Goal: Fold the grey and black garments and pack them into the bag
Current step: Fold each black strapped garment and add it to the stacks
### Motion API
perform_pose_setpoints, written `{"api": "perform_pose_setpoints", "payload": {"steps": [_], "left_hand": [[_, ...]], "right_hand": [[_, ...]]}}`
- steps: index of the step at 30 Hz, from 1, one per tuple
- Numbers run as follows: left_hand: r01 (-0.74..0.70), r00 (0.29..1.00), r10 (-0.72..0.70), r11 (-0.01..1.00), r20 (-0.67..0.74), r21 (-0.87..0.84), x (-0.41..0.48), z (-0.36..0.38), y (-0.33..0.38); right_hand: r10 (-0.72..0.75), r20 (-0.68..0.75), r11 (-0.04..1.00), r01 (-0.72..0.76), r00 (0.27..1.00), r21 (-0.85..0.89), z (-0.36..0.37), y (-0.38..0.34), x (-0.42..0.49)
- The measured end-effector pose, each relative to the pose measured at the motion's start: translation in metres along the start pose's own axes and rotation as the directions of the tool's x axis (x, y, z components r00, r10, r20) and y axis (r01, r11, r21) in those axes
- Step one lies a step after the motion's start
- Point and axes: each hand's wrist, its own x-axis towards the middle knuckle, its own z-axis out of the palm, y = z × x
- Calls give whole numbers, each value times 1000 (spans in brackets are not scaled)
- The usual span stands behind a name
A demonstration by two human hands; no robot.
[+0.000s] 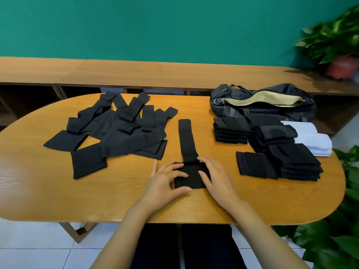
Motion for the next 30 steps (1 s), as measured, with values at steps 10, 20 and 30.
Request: {"api": "perform_pose_setpoints", "payload": {"steps": [10, 20, 30], "left_hand": [[-32, 990, 45, 995, -137, 96, -5, 6, -3], [-14, 984, 23, 999, -178, 50, -7, 4, 0], [-7, 976, 9, 1000, -218, 9, -5, 3, -1]], "right_hand": [[-196, -67, 979, 192, 978, -66, 0, 3, -19], [-246, -172, 966, 228, 954, -118, 1, 2, -22], [-125, -161, 992, 128, 979, 12, -2, -2, -20]]}}
